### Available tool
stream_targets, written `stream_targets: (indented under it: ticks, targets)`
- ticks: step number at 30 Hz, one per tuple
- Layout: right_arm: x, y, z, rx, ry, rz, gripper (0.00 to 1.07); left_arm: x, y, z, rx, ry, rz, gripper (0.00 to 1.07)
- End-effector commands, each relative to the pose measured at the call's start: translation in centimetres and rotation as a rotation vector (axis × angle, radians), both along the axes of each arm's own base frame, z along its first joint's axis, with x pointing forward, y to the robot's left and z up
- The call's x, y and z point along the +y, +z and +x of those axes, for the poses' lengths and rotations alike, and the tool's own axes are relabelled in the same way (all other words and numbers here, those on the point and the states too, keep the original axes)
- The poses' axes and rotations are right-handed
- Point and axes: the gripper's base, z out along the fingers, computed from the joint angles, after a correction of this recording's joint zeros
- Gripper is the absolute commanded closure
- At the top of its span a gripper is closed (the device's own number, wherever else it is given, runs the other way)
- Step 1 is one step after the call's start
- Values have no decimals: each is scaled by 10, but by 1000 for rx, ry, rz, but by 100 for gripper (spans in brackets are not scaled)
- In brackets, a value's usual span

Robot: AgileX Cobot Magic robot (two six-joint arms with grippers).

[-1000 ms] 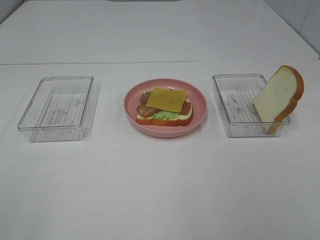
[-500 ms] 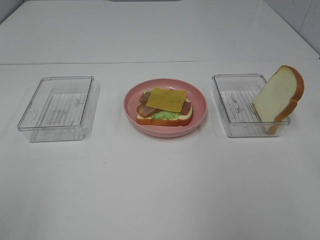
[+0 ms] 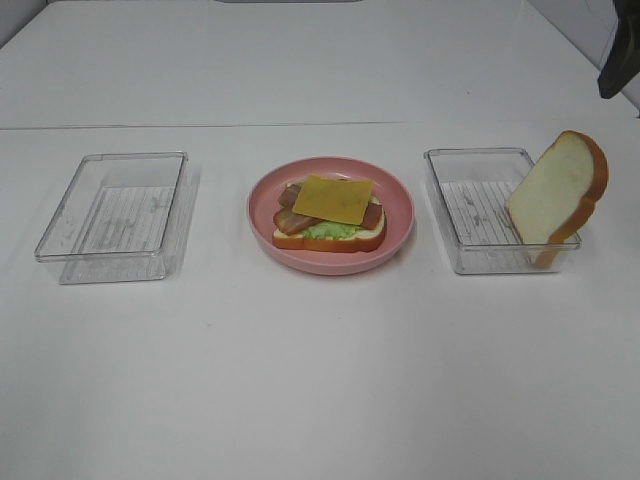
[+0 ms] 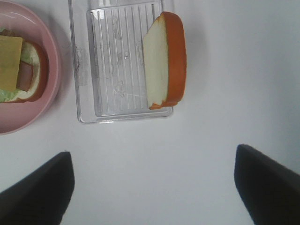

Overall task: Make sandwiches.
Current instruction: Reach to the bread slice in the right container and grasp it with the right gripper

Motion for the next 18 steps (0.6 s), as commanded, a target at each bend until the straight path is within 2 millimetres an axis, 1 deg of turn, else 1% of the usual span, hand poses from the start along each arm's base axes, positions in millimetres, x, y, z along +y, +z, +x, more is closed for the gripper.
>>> stream_targets:
  ticks: [1,3,4,5,6,7,9,10,12,13,15,16,17,18]
  targets:
    - [1,-3,6,13,22,3,19,-1,0,-2,-29,-2,-10,9]
    - [2,-18,20,38,26,5,19,-1,0,-2,-29,-2,-10,9]
    - [2,-18,20,38,26,5,19,-1,0,-2,-29,-2,-10,9]
    - [1,-22,23,43,29,3,19,-1,0,-2,-29,-2,-10,9]
    - [1,-32,30,63,45,-2,20,-1,0,-2,-29,-2,-10,9]
    - [1,-32,30,63,45,-2,20,-1,0,-2,-29,-2,-10,9]
    - [2,-47,39,86,44,-3,20,-1,0,-2,-29,-2,-10,9]
    - [2,-47,39,86,44,-3,20,-1,0,-2,-29,-2,-10,9]
    - [1,-59,47,104,41,-4,20,-1,0,-2,-29,-2,-10,9]
    - [1,-59,47,104,41,-4,20,-1,0,-2,-29,-2,-10,9]
    - [-3,-64,57,110,28,-3,20,-1,0,-2,-29,-2,-10,9]
    - [-3,-64,57,110,28,-3,20,-1,0,-2,-29,-2,-10,9]
    - [-10,-65,64,108,10,-1,20,-1,0,-2,-29,-2,-10,9]
    - [-10,-65,64,108,10,-1,20,-1,0,-2,-29,-2,-10,9]
